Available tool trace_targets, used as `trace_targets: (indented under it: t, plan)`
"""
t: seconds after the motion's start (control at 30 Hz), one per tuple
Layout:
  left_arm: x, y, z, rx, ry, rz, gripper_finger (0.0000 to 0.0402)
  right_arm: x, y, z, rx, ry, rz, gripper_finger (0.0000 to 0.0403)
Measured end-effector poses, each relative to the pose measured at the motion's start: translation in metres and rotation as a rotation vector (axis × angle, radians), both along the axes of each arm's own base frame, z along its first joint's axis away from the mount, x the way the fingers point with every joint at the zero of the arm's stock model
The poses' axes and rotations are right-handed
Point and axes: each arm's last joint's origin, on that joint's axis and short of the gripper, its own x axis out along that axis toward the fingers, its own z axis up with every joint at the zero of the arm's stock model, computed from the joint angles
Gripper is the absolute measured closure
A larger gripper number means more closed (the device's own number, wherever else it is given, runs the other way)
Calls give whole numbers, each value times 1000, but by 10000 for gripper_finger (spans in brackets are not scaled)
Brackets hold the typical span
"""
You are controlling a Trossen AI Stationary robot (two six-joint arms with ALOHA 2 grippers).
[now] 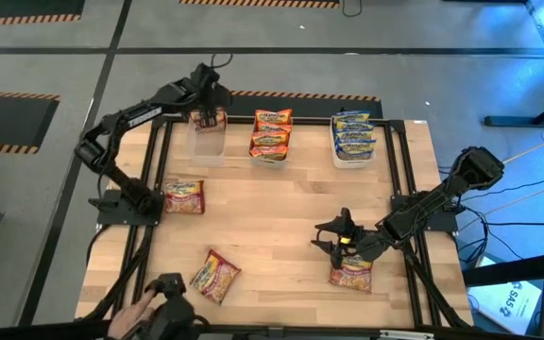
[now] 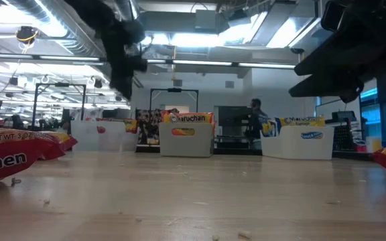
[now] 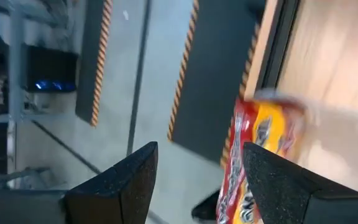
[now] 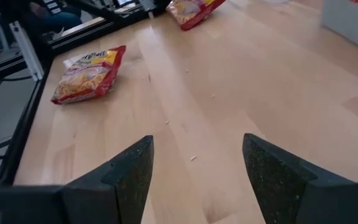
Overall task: Sort Maruchan noodles
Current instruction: Put the red noodle pack into the transparent bin
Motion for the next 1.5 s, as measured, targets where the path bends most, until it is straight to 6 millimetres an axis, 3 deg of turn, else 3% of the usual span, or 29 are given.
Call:
trace_targets:
  t: [0.27,0.4,0.57,0.73,0.97,1.23,1.5]
  plan:
    - [13,-61,62,-56,-483,-92,172,0,0,0,-8,7,21,171]
    - [24,-98,77,-250,-678,-229,172,0,2,0,7,22,69,171]
    - [46,-140,78,-520,-771,-370,172,4,13,11,160,44,240,171]
    - [75,-191,50,-595,-712,-458,172,-4,33,17,205,108,407,171]
    - [106,-266,-1,-674,-746,-523,172,-18,55,26,230,148,426,182]
    - [127,-344,-45,-736,-848,-595,172,-34,67,43,57,372,321,277]
    - [147,-387,-88,-754,-930,-580,172,-57,70,39,46,532,231,377]
